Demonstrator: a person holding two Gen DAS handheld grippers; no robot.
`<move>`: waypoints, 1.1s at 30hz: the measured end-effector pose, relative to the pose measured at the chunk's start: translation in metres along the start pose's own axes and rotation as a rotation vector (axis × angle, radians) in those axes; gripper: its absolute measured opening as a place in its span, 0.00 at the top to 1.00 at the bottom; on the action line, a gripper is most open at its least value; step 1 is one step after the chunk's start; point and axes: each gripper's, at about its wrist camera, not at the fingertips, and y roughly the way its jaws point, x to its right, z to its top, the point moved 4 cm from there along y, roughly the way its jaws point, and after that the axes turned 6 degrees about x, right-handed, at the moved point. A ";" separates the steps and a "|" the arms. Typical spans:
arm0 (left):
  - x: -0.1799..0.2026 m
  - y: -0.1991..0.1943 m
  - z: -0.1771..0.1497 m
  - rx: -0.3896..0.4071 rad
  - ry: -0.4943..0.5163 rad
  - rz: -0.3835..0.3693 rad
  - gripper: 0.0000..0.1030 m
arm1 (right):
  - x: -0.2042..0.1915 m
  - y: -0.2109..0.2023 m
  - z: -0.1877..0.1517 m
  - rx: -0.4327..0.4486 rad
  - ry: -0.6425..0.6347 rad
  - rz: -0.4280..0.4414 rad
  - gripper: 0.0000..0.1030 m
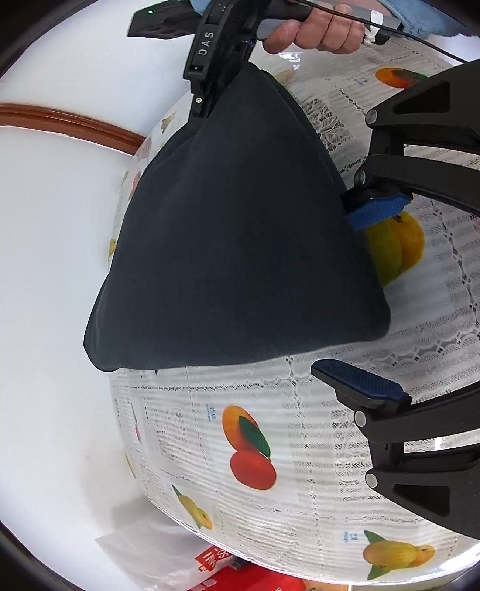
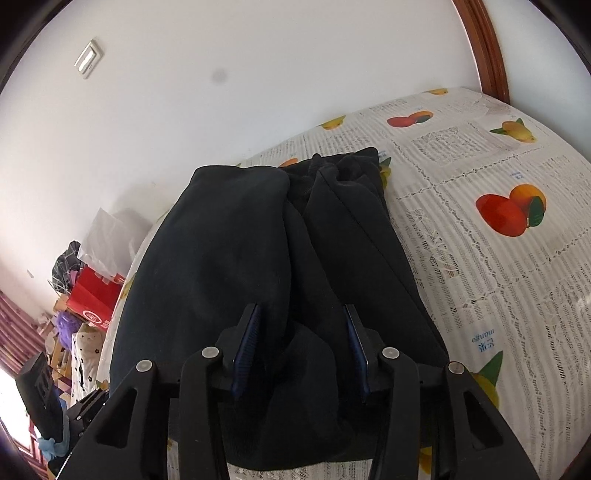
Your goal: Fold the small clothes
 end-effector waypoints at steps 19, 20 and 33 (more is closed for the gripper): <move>-0.003 0.009 0.003 -0.031 -0.057 0.097 0.33 | 0.038 -0.048 -0.007 0.109 -0.059 -0.067 0.91; -0.004 0.010 0.004 -0.033 -0.056 0.097 0.33 | 0.039 -0.044 -0.011 0.092 -0.073 -0.080 0.90; -0.013 -0.012 -0.010 -0.086 -0.077 0.074 0.36 | 0.025 -0.087 -0.023 0.080 -0.220 -0.189 0.74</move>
